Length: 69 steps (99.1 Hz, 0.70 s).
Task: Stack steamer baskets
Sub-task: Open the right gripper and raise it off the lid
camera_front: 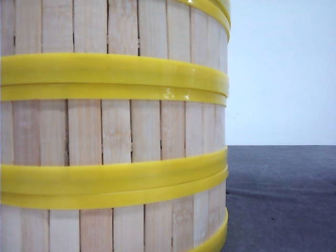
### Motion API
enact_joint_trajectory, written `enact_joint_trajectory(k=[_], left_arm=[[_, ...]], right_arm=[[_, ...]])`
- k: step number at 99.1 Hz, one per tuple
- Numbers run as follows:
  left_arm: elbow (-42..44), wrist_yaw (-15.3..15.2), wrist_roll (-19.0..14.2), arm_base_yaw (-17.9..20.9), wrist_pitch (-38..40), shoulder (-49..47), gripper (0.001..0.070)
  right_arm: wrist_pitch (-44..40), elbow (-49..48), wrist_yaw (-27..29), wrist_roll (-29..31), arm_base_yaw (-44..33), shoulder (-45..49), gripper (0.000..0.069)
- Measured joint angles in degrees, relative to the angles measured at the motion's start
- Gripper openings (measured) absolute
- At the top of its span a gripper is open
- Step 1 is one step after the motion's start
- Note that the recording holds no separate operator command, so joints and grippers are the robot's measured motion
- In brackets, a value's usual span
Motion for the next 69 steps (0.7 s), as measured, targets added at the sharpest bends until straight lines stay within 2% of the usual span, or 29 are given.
enact_joint_trajectory(k=[11, 17, 21, 27, 34, 44, 53, 62, 69], left_arm=[[0.0, 0.0, 0.0, 0.0, -0.2, 0.0, 0.0266], [0.0, -0.3, 0.0, 0.0, -0.5, 0.0, 0.0228], [0.0, -0.7, 0.2, 0.0, -0.6, 0.0, 0.0174], [-0.1, -1.3, 0.5, 0.0, -0.6, 0.0, 0.0080], [-0.7, -3.0, 1.1, 0.0, -0.6, 0.0, 0.0032], [-2.8, -6.4, 1.6, 0.0, 0.5, -0.7, 0.0018], [-7.2, -8.9, 1.6, 0.0, 4.7, -3.6, 0.0016], [-14.2, -10.7, 1.7, 0.0, 10.9, -8.8, 0.0016], [-21.3, -11.8, 1.7, 0.0, 15.8, -14.6, 0.0016]], right_arm=[[0.0, 5.5, 1.6, -0.9, 0.2, 0.0, 0.0277], [0.0, 7.9, 4.9, -2.1, 0.5, -0.3, 0.0265], [0.0, 8.6, 8.1, -3.1, 0.8, -0.8, 0.0216], [0.1, 8.6, 13.4, -4.8, 1.4, -1.9, 0.0099], [0.3, 8.6, 18.8, -5.8, 2.2, -3.2, 0.0046], [1.4, 8.6, 25.3, -6.5, 3.3, -5.2, 0.0025], [4.2, 7.8, 32.5, -7.0, 4.7, -8.0, 0.0020], [11.7, 3.4, 37.9, -7.1, 6.4, -13.2, 0.0020], [19.3, -3.1, 38.6, -7.2, 6.9, -18.7, 0.0020]])
